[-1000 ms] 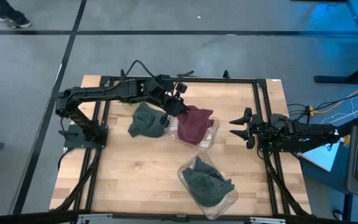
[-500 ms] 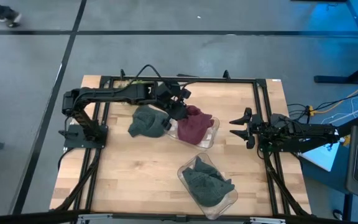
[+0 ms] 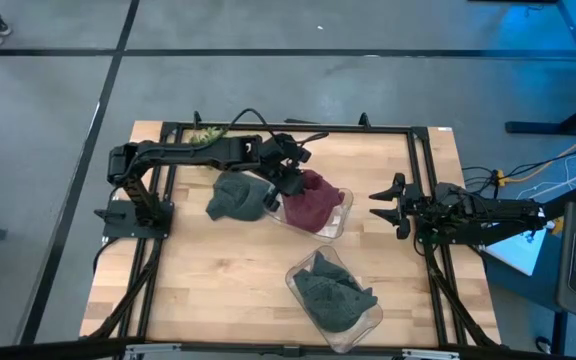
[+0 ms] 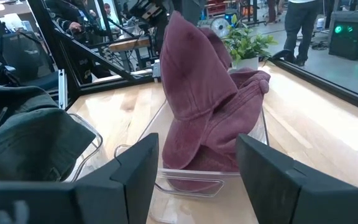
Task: Pick & Place hat
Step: Put the red cap into the top transparent bin
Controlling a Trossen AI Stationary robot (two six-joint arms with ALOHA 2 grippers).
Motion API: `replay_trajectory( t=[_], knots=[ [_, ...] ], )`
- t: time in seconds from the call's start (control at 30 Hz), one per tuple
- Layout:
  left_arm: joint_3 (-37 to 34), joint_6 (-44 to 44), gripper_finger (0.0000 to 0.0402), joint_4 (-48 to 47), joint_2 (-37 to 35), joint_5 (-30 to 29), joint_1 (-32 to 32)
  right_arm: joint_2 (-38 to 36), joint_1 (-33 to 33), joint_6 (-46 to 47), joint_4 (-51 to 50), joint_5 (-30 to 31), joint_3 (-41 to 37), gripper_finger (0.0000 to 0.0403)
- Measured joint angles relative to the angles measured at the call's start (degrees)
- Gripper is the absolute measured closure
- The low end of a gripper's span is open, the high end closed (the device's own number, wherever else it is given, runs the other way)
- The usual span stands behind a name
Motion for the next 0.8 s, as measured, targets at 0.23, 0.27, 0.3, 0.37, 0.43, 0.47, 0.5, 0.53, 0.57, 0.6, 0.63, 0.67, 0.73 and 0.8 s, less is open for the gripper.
replay_trajectory(
  t=[0.23, 0.27, 0.3, 0.37, 0.43, 0.47, 0.5, 0.53, 0.57, 0.6, 0.63, 0.67, 0.73, 0.8],
  knots=[
    [0.08, -0.02, 0.0354, 3.76, 1.31, -0.57, -0.02, 0.00, -0.02, 0.00, 0.02, 0.00, 0.00, 0.0189],
    [-0.05, -0.02, 0.0353, 3.50, 1.40, -0.87, -0.02, 0.00, -0.02, 0.00, 0.02, 0.00, -0.02, 0.0189],
    [-0.06, -0.03, 0.0352, 3.57, 1.64, -1.19, 0.00, 0.00, -0.02, 0.00, 0.02, 0.00, 0.00, 0.0189],
    [0.10, -0.06, 0.0350, 4.83, 2.43, -2.27, 0.00, 0.00, 0.00, -0.02, 0.02, 0.00, -0.02, 0.0189],
    [-0.07, -0.14, 0.0349, 3.86, 2.89, -3.27, 0.00, 0.00, 0.00, 0.00, 0.02, 0.00, 0.00, 0.0189],
    [-0.02, -0.09, 0.0349, 4.67, 3.41, -3.48, 0.00, 0.00, 0.00, 0.00, 0.02, 0.00, 0.00, 0.0189],
    [0.03, -0.13, 0.0349, 5.40, 3.76, -3.52, 0.00, 0.00, -0.01, 0.00, 0.02, -0.02, 0.00, 0.0189],
    [-0.02, -0.26, 0.0349, 4.94, 3.89, -3.50, 0.00, 0.00, 0.00, 0.00, 0.02, -0.01, 0.00, 0.0189],
    [-0.08, -0.24, 0.0348, 4.76, 4.15, -3.48, 0.00, 0.00, -0.01, -0.01, 0.02, 0.02, -0.01, 0.0189],
    [-0.01, -0.20, 0.0348, 5.67, 4.45, -3.45, 0.00, 0.00, 0.00, -0.01, 0.02, 0.00, -0.01, 0.0189],
    [0.01, -0.20, 0.0348, 5.95, 4.74, -3.48, 0.00, 0.00, -0.02, 0.00, 0.02, -0.02, 0.00, 0.0189],
    [0.01, -0.20, 0.0348, 5.76, 5.08, -3.48, 0.00, 0.00, 0.00, 0.00, 0.02, -0.04, 0.00, 0.0189],
    [-0.01, -0.20, 0.0348, 6.06, 5.74, -3.48, 0.00, 0.09, -0.02, 0.00, 0.00, -0.03, 0.00, 0.0189],
    [-0.01, -0.23, 0.0349, 6.76, 6.38, -3.45, 0.00, 0.08, -0.02, 0.00, 0.03, -0.04, 0.00, 0.0189]
  ],
)
